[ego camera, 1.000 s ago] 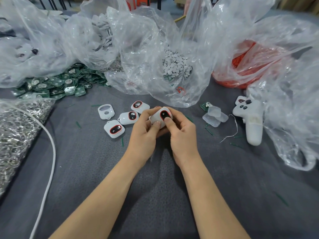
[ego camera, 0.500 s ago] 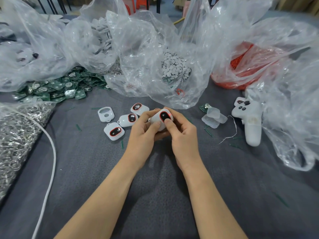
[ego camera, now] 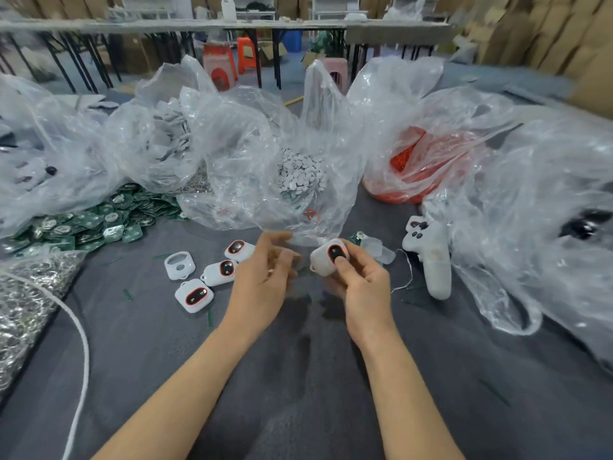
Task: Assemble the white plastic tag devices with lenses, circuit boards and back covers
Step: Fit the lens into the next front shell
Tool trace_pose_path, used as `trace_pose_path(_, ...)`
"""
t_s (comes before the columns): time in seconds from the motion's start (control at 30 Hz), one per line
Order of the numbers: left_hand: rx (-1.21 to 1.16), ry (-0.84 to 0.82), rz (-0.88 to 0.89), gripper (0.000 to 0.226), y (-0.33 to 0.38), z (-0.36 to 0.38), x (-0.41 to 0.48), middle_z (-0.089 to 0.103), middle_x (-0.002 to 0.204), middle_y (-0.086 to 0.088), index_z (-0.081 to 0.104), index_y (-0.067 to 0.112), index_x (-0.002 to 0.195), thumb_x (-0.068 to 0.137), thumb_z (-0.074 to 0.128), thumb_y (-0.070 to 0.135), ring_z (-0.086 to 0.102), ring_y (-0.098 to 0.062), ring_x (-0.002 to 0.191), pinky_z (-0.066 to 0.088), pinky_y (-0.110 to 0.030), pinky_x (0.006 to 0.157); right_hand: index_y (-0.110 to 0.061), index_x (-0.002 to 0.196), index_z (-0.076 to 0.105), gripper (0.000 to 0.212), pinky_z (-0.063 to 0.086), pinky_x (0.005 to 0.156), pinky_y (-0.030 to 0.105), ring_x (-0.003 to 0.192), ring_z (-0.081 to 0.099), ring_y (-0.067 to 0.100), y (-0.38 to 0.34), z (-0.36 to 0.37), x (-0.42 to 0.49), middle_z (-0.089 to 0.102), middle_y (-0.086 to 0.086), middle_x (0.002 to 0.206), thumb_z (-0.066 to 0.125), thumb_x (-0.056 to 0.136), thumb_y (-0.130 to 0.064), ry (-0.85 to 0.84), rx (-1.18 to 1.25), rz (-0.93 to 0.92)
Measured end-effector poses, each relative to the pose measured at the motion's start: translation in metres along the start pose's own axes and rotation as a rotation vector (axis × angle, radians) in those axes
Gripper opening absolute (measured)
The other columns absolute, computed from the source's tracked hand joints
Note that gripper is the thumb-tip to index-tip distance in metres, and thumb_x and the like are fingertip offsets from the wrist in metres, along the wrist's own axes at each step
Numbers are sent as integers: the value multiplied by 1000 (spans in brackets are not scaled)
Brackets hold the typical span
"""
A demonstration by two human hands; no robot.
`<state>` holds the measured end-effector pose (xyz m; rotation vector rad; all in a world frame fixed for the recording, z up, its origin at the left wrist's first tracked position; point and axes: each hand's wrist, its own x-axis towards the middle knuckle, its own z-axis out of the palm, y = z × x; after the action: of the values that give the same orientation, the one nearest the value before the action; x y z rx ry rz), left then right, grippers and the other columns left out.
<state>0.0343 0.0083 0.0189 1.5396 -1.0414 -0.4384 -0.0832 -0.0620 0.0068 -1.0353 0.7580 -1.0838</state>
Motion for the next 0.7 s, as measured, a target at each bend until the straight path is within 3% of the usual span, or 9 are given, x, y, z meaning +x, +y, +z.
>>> trace_pose_path(0.1,73,-27,120,22,31,19,36,68,79,3,55,23,107,97,47,5,62,-6,61,54,-26,64,-26,94,70,26,54,91,40,102,65,22,-10,-30,11,71,-7,94,59,92,-3,-13,-247,-53)
trace_pose_path(0.2,143,-182,144,20,59,66,83,69,84,-5,58,17,107,95,47,4,66,-18,74,55,-33,70,-20,109,66,29,49,96,47,105,62,23,-17,-50,24,66,0,107,52,94,0,-26,-492,-98)
trace_pose_path(0.27,286,-232,190,24,69,102,119,70,99,-11,61,10,114,95,47,6,66,-25,90,50,-29,82,-16,114,64,29,48,96,35,103,61,20,-16,-59,28,65,0,108,51,93,-1,-42,-625,-180)
trace_pose_path(0.37,497,-284,285,36,74,145,168,65,119,-16,60,3,122,92,42,-4,59,-29,109,42,-26,92,-16,116,63,29,34,91,5,103,56,11,-10,-60,21,61,-8,108,51,92,-5,-53,-855,-353)
trace_pose_path(0.5,767,-411,414,49,67,187,213,62,122,-18,61,3,124,83,40,-15,56,-34,112,41,-30,91,-16,133,51,39,16,105,5,126,37,12,-11,-59,13,44,-3,137,46,95,-9,-115,-993,-441)
trace_pose_path(0.6,1018,-526,335,46,47,200,235,59,127,-15,57,9,130,89,40,-5,56,-34,114,46,-36,94,-17,127,58,36,28,107,12,128,41,6,-35,-64,8,48,0,135,50,93,-7,-36,-915,-580)
trace_pose_path(0.7,1114,-591,275,34,31,197,245,64,119,-13,65,10,119,91,46,3,59,-31,107,48,-35,92,-16,105,67,24,43,85,10,97,59,0,-96,-90,25,64,-5,103,48,91,-12,217,-800,-804)
